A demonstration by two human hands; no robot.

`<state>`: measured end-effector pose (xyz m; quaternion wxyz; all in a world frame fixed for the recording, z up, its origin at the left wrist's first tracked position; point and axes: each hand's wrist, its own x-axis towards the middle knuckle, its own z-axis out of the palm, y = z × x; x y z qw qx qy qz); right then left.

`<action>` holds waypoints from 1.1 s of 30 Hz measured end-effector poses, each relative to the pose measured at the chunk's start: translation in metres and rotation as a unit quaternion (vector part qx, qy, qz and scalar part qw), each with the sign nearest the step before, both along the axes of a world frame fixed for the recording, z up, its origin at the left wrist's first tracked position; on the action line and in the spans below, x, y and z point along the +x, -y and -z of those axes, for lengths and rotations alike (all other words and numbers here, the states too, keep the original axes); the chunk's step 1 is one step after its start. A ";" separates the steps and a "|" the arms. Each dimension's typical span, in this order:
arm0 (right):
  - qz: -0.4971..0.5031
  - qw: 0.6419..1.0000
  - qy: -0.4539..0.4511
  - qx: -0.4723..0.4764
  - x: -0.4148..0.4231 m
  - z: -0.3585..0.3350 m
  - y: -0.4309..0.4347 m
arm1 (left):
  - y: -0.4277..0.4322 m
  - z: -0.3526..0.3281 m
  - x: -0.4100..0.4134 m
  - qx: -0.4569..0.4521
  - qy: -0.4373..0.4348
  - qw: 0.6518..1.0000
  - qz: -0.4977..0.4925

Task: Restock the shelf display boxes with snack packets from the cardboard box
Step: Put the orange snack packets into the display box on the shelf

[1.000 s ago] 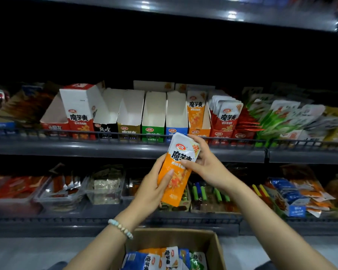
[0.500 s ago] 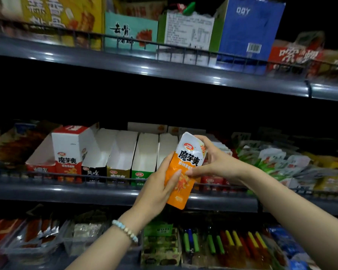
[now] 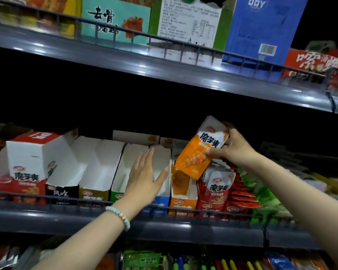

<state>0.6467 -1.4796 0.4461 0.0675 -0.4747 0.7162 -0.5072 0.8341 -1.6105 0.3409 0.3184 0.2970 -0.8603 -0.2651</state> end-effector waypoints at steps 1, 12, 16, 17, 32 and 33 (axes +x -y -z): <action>0.009 1.000 -0.016 -0.002 -0.007 0.003 0.005 | 0.004 0.005 -0.004 0.007 0.008 1.000 -0.007; 0.045 0.955 -0.241 0.168 -0.014 0.036 0.066 | 0.016 0.031 -0.022 -0.002 0.082 0.995 -0.053; 0.099 0.913 -0.327 0.225 -0.007 0.042 0.073 | 0.016 0.031 -0.020 -0.010 0.080 0.996 -0.048; 0.112 0.898 -0.346 0.246 -0.006 0.041 0.073 | 0.016 0.032 -0.020 -0.010 0.076 0.996 -0.046; 0.107 0.858 -0.397 0.309 -0.001 0.046 0.078 | 0.016 0.031 -0.019 -0.014 0.084 0.996 -0.041; 0.107 0.867 -0.386 0.298 -0.002 0.045 0.077 | 0.016 0.031 -0.019 -0.015 0.086 0.995 -0.041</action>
